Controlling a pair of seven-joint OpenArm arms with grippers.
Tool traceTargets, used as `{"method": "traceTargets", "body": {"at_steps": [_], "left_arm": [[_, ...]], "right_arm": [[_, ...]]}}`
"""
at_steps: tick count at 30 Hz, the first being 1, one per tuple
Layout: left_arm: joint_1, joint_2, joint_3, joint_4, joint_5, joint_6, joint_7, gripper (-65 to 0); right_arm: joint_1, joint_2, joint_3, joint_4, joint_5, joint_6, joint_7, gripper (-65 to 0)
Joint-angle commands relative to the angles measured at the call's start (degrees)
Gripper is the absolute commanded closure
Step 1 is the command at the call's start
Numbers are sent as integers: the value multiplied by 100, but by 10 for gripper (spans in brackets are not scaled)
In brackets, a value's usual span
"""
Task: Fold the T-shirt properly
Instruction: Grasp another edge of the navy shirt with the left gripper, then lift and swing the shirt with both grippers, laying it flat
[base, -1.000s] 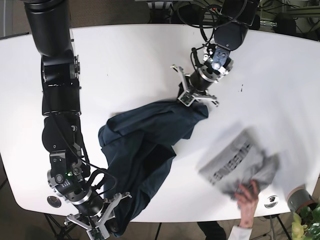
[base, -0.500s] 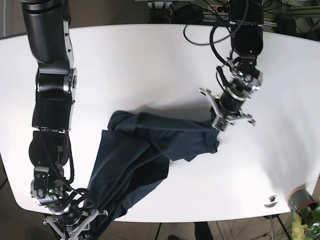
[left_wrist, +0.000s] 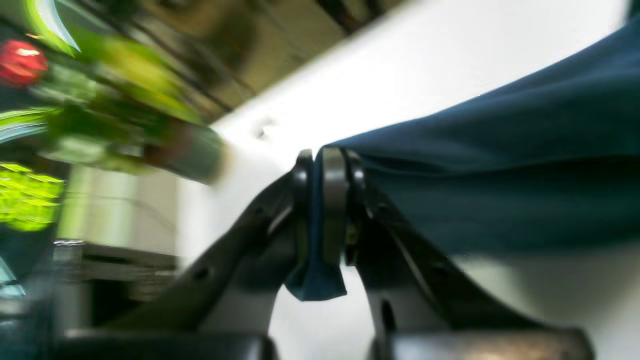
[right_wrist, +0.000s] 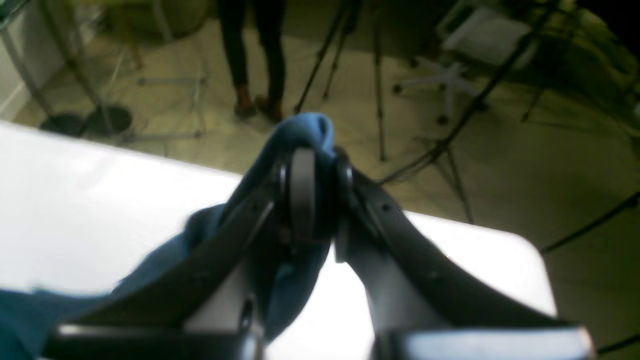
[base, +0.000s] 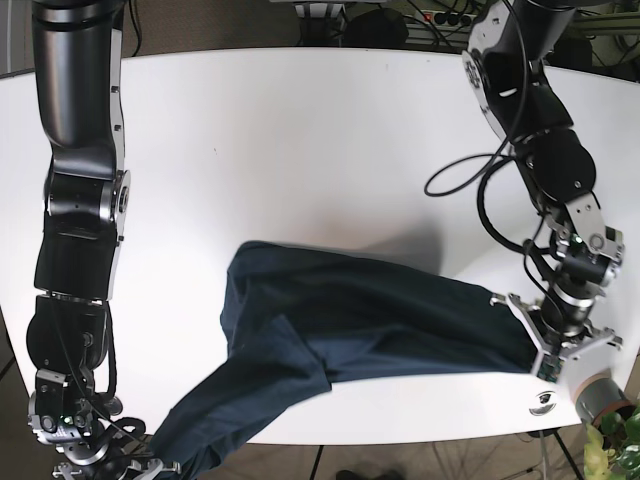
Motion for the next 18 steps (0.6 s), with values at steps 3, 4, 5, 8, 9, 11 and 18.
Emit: {"method": "traceTargets", "body": {"at_steps": [3,4,5,8,9,11,18], "left_arm": [[-1059,-352,-40,-177,-32,47,59,0],[-1174,-387,-40,-239,-32,47,67,0],[-1358,-475,-57,-309,-32,47,85,0],[-1719,-660,-215,-441,-32,38,85,0],[-1833,-721,-295,-547,-32,38,85,0],[-1921,-765,-330,-679,-41,38,85,0],[-1868,-879,-374,-591,-41,20,94,0]], "right_arm": [[614,208,10,94,104,-1,217,-22],[632,234,10,94,121,-1,208,-22],[649,243,10,121,121,-1,199,-22],[667,331,27,130,121,-1,76,-22],[658,392,27,130,130,-1,41,-22],[623,427,36,130,130,-1,24,-22],[-239,427,801,736,130,-1,-240,-22]]}}
